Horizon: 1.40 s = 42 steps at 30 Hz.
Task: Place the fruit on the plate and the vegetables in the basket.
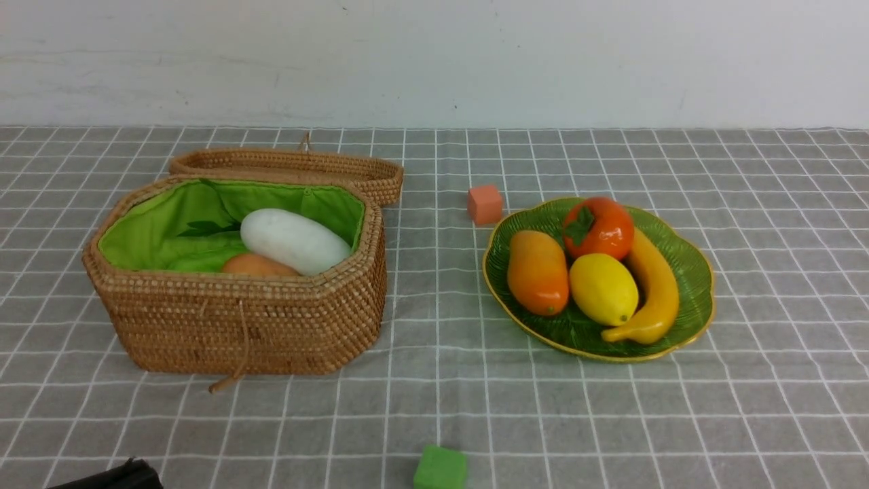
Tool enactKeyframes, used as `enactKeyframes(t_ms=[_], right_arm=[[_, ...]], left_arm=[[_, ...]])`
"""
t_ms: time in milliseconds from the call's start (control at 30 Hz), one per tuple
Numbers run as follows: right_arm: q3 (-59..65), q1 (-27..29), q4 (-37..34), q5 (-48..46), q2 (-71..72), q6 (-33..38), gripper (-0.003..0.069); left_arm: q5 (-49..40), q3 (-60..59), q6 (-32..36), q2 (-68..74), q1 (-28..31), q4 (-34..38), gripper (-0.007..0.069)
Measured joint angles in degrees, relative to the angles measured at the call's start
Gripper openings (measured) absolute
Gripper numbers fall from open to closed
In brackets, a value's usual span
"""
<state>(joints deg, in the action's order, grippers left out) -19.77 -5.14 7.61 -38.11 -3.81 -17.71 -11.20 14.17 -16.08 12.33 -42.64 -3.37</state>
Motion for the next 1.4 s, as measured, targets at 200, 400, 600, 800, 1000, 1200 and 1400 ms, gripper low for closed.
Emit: enactKeyframes(t_ms=[200,400,600,800,1000,1200,1400], right_arm=[[7.2,0.1,5.1,12.5,0.9,0.0,-0.0004],[20.8,3.1,9.4,19.1,4.4,-2.0,-0.0018],[21.1,3.3,9.4,17.0,4.4,-2.4,-0.0019],[21.1,3.3,9.4,16.8,4.4,-2.4,-0.0019],[21.1,3.3,9.6,16.5,4.4,-2.4,-0.0015],[21.0,3.3,9.6,16.4,4.4,-2.4,-0.001],[21.0,3.3,9.6,16.4,4.4,-2.4,-0.0007]], left_arm=[[0.0,0.0,0.0,0.0,0.0,0.0,0.0017],[0.0,0.0,0.0,0.0,0.0,0.0,0.0022],[-0.4,0.0,0.0,0.0,0.0,-0.3,0.0029],[-0.4,0.0,0.0,0.0,0.0,-0.4,0.0035],[-1.3,0.0,0.0,0.0,0.0,-0.4,0.0039],[-1.5,0.0,0.0,0.0,0.0,-0.4,0.0042],[-1.4,0.0,0.0,0.0,0.0,-0.7,0.005]])
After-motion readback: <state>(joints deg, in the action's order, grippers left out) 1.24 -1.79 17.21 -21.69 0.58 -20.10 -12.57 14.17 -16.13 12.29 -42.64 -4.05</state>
